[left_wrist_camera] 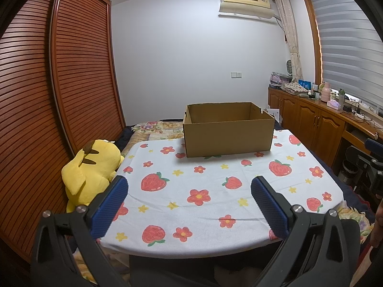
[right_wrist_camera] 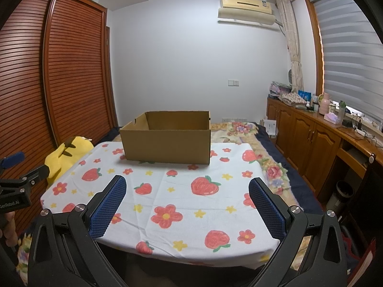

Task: Organize snacks

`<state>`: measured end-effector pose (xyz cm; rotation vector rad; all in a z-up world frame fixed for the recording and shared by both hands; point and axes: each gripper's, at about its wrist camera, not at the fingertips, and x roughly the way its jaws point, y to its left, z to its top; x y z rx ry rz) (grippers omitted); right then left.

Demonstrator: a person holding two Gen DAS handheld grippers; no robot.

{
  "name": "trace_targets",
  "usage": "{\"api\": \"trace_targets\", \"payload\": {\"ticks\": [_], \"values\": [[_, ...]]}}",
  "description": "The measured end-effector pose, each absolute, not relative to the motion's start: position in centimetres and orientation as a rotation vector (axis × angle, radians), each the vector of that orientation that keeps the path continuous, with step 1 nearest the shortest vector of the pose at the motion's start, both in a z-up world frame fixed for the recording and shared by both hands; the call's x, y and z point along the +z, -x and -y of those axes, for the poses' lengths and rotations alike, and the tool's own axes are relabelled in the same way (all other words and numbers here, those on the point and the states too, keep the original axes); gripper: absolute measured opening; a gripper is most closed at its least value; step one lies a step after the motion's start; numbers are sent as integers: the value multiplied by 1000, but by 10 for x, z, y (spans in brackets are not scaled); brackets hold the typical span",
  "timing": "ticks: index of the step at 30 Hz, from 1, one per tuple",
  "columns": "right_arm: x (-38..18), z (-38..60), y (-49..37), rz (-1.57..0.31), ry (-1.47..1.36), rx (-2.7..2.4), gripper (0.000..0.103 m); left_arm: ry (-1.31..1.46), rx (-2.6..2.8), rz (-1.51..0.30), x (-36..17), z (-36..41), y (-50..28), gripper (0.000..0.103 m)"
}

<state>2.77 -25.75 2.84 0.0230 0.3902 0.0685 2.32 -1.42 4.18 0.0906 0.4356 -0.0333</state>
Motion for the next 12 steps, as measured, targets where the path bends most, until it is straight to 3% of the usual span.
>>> {"api": "trace_targets", "payload": {"ticks": [12], "values": [[28,256,-27,-390,-22,65,103,-90,-36,-443,36,13,-23,103]]}}
